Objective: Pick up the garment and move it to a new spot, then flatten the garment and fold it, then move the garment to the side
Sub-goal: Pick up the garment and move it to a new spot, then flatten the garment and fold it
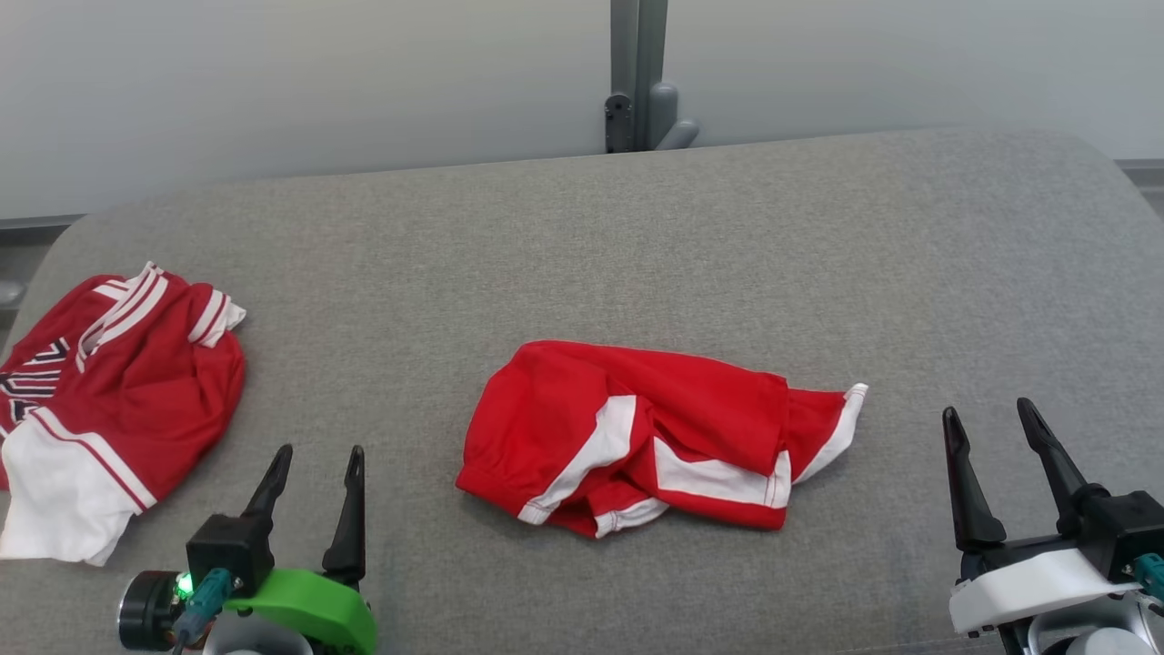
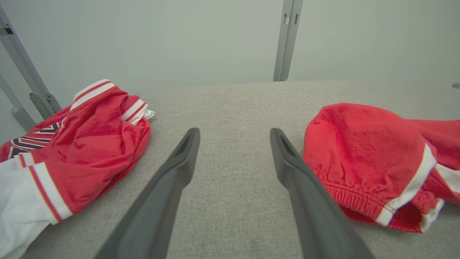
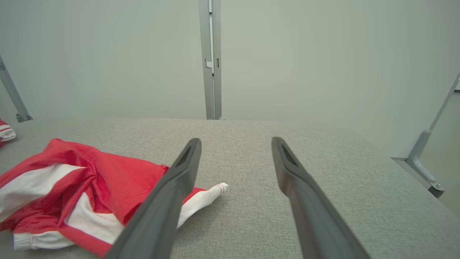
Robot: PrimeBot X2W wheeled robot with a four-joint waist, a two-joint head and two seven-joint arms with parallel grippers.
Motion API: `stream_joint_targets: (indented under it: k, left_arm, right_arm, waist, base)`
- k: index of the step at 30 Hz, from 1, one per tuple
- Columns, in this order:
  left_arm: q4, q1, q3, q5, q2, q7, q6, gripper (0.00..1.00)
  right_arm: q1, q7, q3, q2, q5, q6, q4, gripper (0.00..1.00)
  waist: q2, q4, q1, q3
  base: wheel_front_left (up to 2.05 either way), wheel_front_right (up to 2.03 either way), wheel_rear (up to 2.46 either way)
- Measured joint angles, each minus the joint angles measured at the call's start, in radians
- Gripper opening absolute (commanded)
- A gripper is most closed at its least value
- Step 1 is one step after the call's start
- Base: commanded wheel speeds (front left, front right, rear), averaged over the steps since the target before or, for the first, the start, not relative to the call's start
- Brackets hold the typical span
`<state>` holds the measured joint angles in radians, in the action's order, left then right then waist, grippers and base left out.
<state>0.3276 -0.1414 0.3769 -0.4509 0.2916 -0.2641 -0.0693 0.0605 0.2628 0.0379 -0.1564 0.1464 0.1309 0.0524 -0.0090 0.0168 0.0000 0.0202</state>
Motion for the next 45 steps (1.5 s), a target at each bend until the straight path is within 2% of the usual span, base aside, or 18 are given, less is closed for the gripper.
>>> stream_joint_targets:
  k: [9, 19, 29, 37, 45]
  left_arm:
    - [-0.059, 0.153, -0.111, 0.070, -0.038, 0.000, -0.009, 1.00]
    - [-0.072, 0.228, -0.203, 0.145, -0.101, 0.000, 0.067, 1.00]
    - [-0.069, 0.232, -0.279, 0.216, -0.152, 0.000, 0.143, 1.00]
    - [-0.070, 0.222, -0.309, 0.246, -0.166, 0.000, 0.174, 1.00]
    - [-0.070, 0.217, -0.322, 0.261, -0.180, 0.000, 0.187, 1.00]
  right_arm:
    - [0.010, 0.000, -0.017, 0.011, -0.019, 0.000, 0.027, 1.00]
    - [0.028, 0.000, -0.026, 0.034, -0.027, 0.000, 0.047, 1.00]
    - [0.029, 0.000, -0.029, 0.043, -0.031, 0.000, 0.066, 1.00]
    - [0.036, 0.000, -0.030, 0.058, -0.023, 0.000, 0.080, 1.00]
    - [0.037, 0.000, -0.037, 0.068, -0.019, 0.000, 0.084, 1.00]
  waist:
    - [0.0000, 0.068, 0.0000, -0.006]
    - [-0.0001, 0.082, 0.0000, -0.002]
    - [0.0000, 0.079, 0.0000, -0.011]
    - [-0.0001, 0.075, 0.0000, -0.011]
    - [0.0000, 0.059, 0.0000, -0.007]
  base:
    - [0.00, 0.00, 0.00]
    - [0.00, 0.00, 0.00]
    - [0.00, 0.00, 0.00]
    - [0.00, 0.00, 0.00]
    - [0.00, 0.00, 0.00]
